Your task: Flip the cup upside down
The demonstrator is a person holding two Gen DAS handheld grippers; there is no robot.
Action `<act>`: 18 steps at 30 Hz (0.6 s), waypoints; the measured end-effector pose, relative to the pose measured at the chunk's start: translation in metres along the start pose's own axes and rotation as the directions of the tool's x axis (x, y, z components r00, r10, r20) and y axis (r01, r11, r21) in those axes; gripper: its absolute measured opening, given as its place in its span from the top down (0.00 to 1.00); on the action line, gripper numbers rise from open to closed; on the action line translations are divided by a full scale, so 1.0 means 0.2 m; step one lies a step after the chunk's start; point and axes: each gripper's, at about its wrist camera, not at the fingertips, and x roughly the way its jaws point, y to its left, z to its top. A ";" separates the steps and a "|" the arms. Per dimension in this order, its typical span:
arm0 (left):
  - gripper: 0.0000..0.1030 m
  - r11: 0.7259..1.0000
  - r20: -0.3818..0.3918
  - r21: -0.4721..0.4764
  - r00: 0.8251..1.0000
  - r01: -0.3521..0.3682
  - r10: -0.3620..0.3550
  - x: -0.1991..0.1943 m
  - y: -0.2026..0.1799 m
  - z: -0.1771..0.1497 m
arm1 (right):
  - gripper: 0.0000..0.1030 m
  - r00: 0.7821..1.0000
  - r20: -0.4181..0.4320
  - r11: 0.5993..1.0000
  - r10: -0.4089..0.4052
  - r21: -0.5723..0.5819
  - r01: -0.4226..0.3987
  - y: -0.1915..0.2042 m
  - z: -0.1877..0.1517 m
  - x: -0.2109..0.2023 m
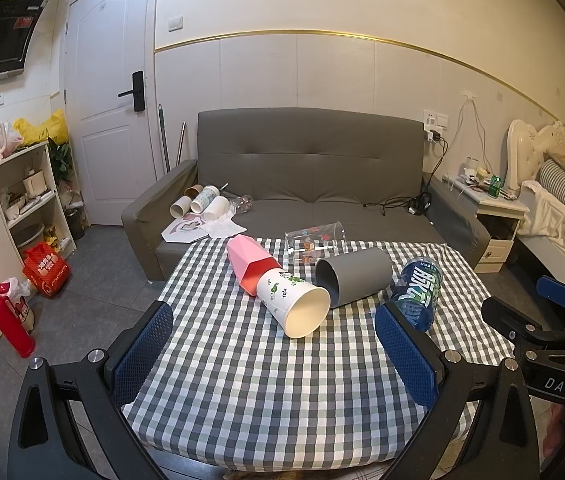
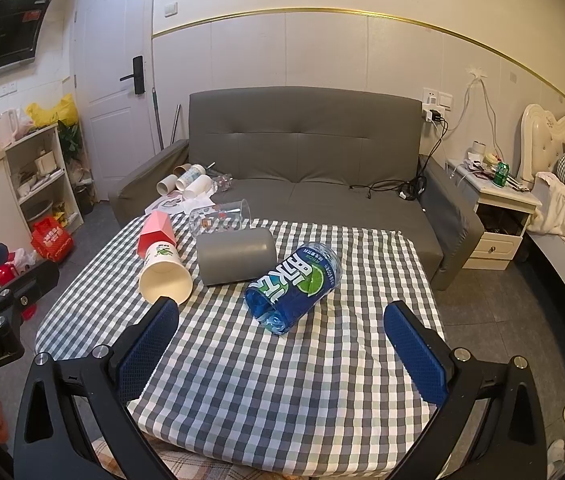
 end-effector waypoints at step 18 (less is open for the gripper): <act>0.00 1.000 -0.006 -0.006 1.000 0.000 0.000 0.01 0.01 -0.02 | 0.00 1.000 -0.007 1.000 0.002 -0.004 -0.002 0.01 -0.03 0.01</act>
